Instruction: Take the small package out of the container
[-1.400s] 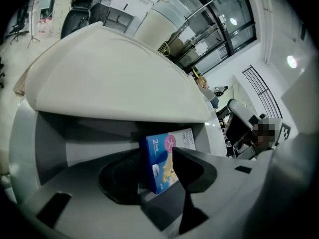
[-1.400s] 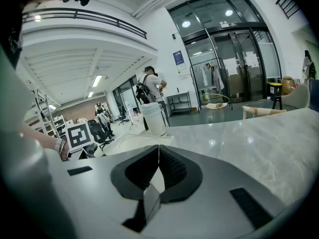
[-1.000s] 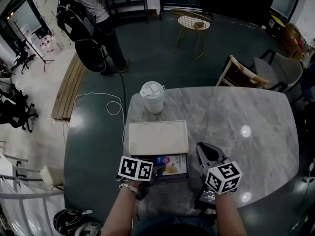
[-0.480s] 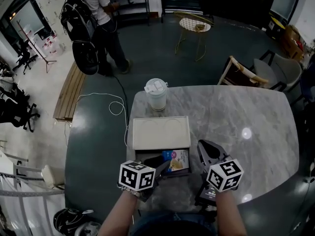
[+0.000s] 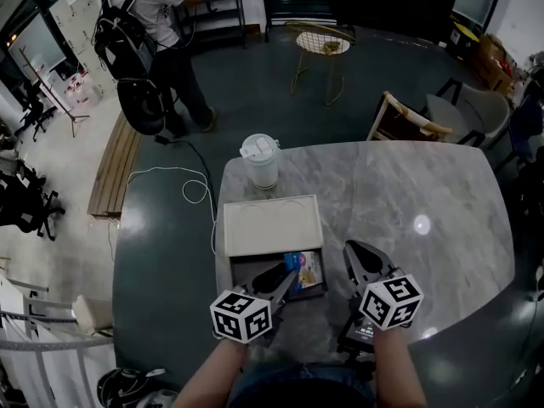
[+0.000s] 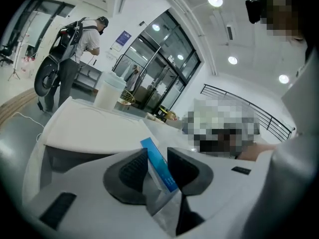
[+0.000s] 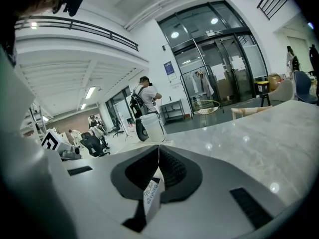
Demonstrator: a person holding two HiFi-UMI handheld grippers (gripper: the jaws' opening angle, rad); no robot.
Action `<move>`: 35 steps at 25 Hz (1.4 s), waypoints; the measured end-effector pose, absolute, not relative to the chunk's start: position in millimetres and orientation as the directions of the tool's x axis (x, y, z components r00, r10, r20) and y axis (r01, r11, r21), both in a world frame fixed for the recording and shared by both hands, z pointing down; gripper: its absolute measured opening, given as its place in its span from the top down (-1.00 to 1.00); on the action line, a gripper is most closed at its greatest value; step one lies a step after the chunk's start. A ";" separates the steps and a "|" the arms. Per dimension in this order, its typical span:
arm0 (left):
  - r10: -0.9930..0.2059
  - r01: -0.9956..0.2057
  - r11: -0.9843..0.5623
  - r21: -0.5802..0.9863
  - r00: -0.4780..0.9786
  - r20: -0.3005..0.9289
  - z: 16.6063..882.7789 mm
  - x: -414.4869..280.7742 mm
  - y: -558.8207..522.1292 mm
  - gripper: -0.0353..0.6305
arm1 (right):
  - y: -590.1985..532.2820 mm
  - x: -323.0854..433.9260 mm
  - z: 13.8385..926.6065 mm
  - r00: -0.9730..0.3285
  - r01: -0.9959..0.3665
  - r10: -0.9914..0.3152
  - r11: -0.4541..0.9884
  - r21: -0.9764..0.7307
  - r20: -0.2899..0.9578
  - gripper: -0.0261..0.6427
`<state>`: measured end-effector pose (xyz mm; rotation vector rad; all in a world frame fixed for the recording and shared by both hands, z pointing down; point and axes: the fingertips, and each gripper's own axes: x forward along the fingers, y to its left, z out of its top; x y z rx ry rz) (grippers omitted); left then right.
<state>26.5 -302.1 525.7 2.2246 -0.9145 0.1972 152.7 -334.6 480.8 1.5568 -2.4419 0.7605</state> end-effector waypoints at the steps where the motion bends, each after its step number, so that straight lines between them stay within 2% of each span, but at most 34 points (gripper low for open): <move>1: -0.563 -0.666 -0.485 0.567 0.734 0.380 525.2 27.3 -302.8 0.51 | -333.6 154.8 480.1 -0.447 -0.882 -0.809 0.329 -0.336 0.381 0.84; 6: -0.536 -0.646 -0.421 0.637 0.744 0.400 530.9 31.8 -301.7 0.49 | -329.9 162.9 476.6 -0.430 -0.886 -0.824 0.307 -0.347 0.370 0.84; 8: -0.490 -0.604 -0.374 0.704 0.773 0.403 534.1 37.4 -300.1 0.30 | -329.0 164.0 474.6 -0.428 -0.887 -0.827 0.307 -0.345 0.364 0.84; 11: -0.451 -0.584 -0.333 0.740 0.788 0.418 535.1 40.6 -302.7 0.30 | -328.2 166.7 471.3 -0.424 -0.889 -0.833 0.305 -0.342 0.356 0.84; 14: -0.400 -0.588 -0.319 0.743 0.794 0.457 535.2 42.8 -304.0 0.34 | -328.1 173.7 467.0 -0.407 -0.896 -0.844 0.295 -0.332 0.350 0.84; 16: -0.368 -0.608 -0.298 0.736 0.784 0.499 535.2 41.3 -304.0 0.48 | -328.5 179.6 462.5 -0.393 -0.905 -0.850 0.291 -0.309 0.350 0.84; 22: -0.287 -0.690 -0.175 0.702 0.718 0.634 550.4 25.2 -301.7 0.60 | -336.7 194.2 444.0 -0.363 -0.922 -0.873 0.286 -0.260 0.326 0.84; 30: -0.352 -0.662 -0.182 0.727 0.734 0.581 522.0 3.6 -298.2 0.64 | -341.6 185.1 417.8 -0.376 -0.917 -0.889 0.315 -0.245 0.263 0.84; 35: -0.380 -0.661 -0.242 0.710 0.738 0.558 503.3 -8.2 -298.0 0.64 | -344.7 177.1 402.4 -0.391 -0.913 -0.891 0.343 -0.221 0.232 0.84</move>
